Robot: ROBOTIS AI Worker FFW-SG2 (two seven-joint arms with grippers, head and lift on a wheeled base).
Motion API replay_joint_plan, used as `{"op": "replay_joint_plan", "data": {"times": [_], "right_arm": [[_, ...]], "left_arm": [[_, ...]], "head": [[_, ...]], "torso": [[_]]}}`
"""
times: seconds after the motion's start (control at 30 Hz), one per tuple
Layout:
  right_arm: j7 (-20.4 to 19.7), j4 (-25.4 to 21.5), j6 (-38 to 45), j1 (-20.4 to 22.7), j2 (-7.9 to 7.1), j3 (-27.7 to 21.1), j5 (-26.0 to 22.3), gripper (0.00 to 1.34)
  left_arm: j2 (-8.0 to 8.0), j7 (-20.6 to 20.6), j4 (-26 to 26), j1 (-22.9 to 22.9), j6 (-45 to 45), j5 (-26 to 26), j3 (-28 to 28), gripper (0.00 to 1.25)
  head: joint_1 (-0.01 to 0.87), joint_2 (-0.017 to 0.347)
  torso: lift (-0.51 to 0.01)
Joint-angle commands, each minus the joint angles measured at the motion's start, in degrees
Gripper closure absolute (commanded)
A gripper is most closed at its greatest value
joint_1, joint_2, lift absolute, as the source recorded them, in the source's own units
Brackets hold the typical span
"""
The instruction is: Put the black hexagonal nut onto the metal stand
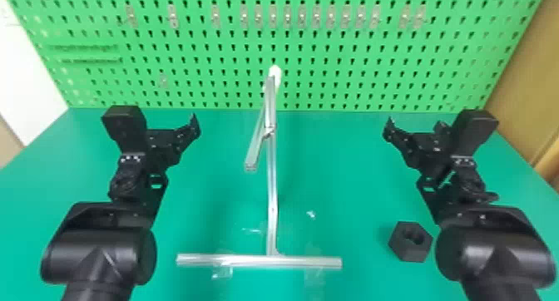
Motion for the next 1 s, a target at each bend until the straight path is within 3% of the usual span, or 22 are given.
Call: {"op": "replay_joint_plan", "data": {"times": [0.0,0.97], "right_arm": [[0.0,0.0,0.0,0.0,0.0,0.0,-0.1,0.09],[0.0,0.0,0.1,0.1,0.09,0.1,0.0,0.09]], "left_arm": [[0.0,0.0,0.0,0.0,0.0,0.0,-0.1,0.11],[0.0,0.0,0.0,-0.1,-0.1,0.0,0.0,0.11]], "head": [[0.693,0.081],[0.693,0.081]], "torso": [[-0.001],[-0.001]]}}
